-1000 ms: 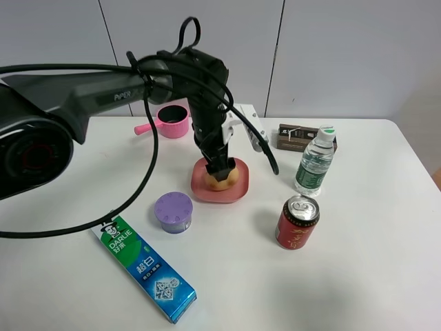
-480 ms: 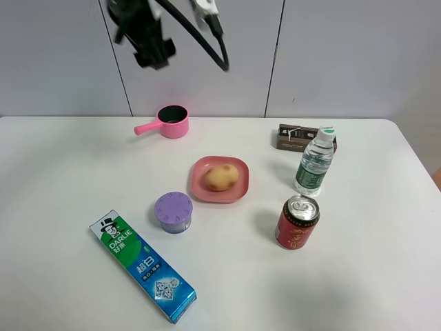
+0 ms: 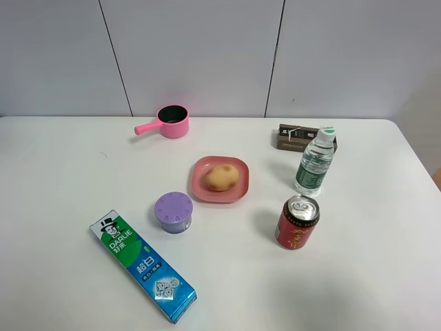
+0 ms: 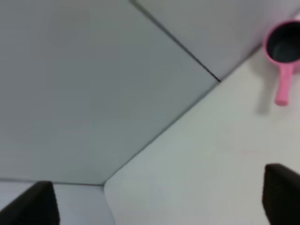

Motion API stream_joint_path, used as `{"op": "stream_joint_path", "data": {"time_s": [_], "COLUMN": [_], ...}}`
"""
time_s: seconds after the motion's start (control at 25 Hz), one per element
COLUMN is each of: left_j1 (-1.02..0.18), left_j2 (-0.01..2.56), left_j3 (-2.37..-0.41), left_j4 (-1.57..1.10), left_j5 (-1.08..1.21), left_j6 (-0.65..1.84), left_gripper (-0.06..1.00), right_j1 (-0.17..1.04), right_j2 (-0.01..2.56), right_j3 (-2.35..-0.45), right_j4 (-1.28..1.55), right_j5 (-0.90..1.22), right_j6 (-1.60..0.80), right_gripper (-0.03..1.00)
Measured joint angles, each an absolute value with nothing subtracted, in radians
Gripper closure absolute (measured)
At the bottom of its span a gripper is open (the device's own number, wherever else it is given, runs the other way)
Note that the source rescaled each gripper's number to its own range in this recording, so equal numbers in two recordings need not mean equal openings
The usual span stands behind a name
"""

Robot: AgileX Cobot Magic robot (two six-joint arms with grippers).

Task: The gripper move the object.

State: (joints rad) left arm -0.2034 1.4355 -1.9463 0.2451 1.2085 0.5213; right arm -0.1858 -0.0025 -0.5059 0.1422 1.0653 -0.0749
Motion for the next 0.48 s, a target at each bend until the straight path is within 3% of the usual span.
{"op": "stream_joint_path", "data": {"time_s": [0.12,0.48], "left_j1": [-0.129,-0.117], "left_j2": [1.326,0.946], "left_j3": [-1.94,-1.754], "left_j4": [0.182,0.147], "left_j5": [1.208,1.21], "left_j6": [0.541,0.516], "left_gripper": [0.08,0.08], "right_j1": [-0.186,-0.186], "right_j2": [-0.003,-0.003], "right_j3": [-0.506,-0.506], "right_j4": [0.142,0.142], "right_j5": [1.065,1.065], "right_j6": [-0.075,-0.075], "right_gripper": [-0.03,-0.03]}}
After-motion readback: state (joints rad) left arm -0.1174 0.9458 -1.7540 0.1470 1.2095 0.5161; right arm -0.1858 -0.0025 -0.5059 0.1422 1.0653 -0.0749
